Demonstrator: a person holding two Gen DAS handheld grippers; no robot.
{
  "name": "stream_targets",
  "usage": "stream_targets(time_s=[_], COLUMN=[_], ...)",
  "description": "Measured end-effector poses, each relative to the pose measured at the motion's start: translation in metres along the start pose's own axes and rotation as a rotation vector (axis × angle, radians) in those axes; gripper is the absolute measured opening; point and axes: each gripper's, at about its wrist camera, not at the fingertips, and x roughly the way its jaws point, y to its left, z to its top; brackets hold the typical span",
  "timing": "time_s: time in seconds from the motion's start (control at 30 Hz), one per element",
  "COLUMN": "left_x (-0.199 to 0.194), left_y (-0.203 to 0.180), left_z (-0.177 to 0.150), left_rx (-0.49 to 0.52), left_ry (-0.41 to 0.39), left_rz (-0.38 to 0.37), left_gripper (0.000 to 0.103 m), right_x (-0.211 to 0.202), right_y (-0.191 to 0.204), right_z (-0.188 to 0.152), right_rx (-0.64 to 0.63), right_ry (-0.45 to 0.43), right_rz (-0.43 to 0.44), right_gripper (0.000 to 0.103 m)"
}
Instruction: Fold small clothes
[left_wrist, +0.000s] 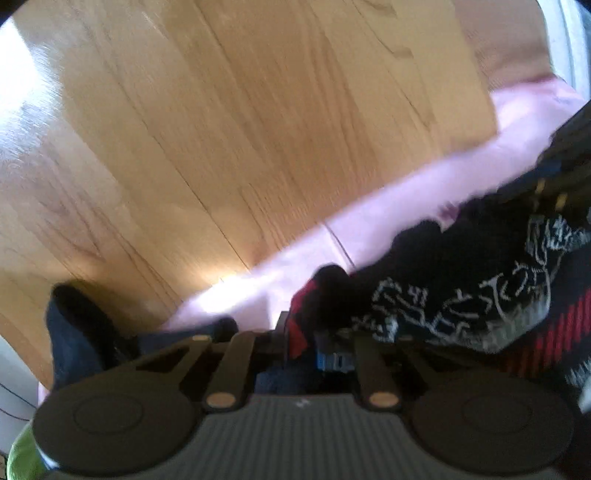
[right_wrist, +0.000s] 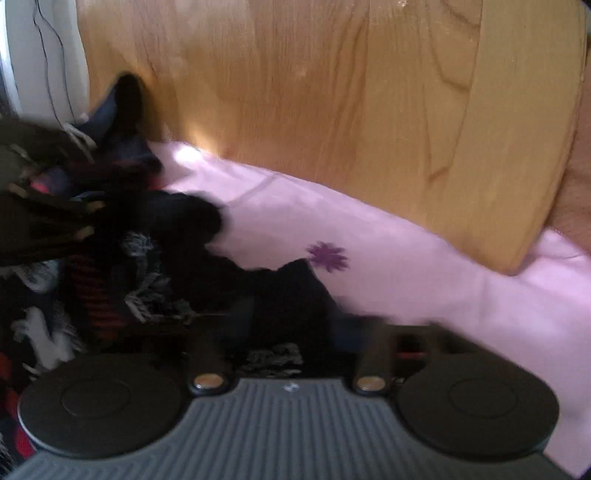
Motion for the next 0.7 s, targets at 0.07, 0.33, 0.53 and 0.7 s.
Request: stream_targets(time_s=[0.07,0.33,0.53,0.7], left_x=[0.006,-0.018,-0.125,-0.176], left_y=[0.007,0.006,0.043,0.047], left_z=[0.005,-0.01,-0.075,-0.149], left_rx=[-0.091,-0.079,-0.246,-0.385], left_ry=[-0.017,0.007,-0.147,-0.103], left_rz=[0.028,0.065,-0.027,-0.116], left_gripper=[0.011,0.045,0.063,0.076], right_x=[-0.014,0.031,-0.083,-0.184], right_y=[-0.003,0.006,0.002,-0.012], right_z=[0.007,-0.001,-0.041,-0.12], right_rx=[0.046,0.066,0.234,0.303], right_ry=[-0.133,-0.08,-0.268,-0.396], right_rz=[-0.071,-0.287,-0.134,-0.246], right_gripper=[0.012,0.03,0.047,0.058])
